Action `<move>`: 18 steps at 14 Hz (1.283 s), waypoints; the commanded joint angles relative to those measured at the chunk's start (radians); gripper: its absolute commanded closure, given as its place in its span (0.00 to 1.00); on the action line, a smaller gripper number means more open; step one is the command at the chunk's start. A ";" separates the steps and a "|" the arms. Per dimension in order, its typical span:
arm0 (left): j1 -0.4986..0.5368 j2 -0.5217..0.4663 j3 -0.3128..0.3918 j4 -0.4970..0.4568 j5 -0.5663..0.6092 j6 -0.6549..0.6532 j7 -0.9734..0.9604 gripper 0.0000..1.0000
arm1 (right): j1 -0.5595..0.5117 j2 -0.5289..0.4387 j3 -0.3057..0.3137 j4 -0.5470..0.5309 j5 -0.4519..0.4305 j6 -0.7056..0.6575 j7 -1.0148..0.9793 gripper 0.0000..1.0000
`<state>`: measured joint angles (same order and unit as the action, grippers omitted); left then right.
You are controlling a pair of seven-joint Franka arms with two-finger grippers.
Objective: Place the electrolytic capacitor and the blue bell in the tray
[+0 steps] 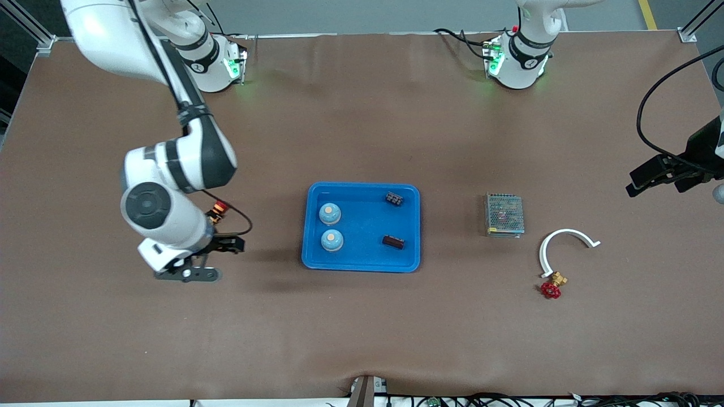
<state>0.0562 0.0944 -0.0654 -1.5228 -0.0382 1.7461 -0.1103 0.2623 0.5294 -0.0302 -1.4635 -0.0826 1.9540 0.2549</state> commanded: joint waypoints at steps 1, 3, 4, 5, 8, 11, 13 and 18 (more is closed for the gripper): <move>0.008 -0.030 0.001 -0.016 -0.009 0.013 0.021 0.00 | -0.061 -0.040 0.018 -0.012 -0.014 -0.014 -0.115 0.00; 0.007 -0.035 -0.004 -0.007 0.004 0.015 0.027 0.00 | -0.095 -0.072 0.019 -0.017 -0.013 -0.015 -0.157 0.00; 0.007 -0.038 -0.004 -0.004 0.004 0.015 0.027 0.00 | -0.106 -0.089 0.018 -0.018 -0.013 -0.030 -0.189 0.00; 0.008 -0.047 0.001 -0.004 0.004 0.015 0.038 0.00 | -0.126 -0.101 0.018 -0.017 -0.013 -0.059 -0.222 0.00; 0.039 -0.061 0.006 -0.004 0.014 0.009 0.093 0.00 | -0.169 -0.166 0.018 -0.020 -0.011 -0.115 -0.308 0.00; 0.040 -0.064 0.006 -0.004 0.015 0.004 0.089 0.00 | -0.205 -0.247 0.026 -0.020 -0.008 -0.193 -0.312 0.00; 0.037 -0.059 0.004 -0.004 0.015 0.004 0.084 0.00 | -0.227 -0.293 0.029 -0.020 -0.002 -0.237 -0.312 0.00; 0.037 -0.055 0.001 -0.002 0.015 0.004 0.080 0.00 | -0.225 -0.435 0.024 -0.089 -0.002 -0.293 -0.315 0.00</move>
<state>0.0939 0.0474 -0.0607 -1.5218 -0.0359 1.7560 -0.0360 0.0493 0.1820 -0.0221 -1.4712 -0.0825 1.6588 -0.0516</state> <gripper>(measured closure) 0.000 0.000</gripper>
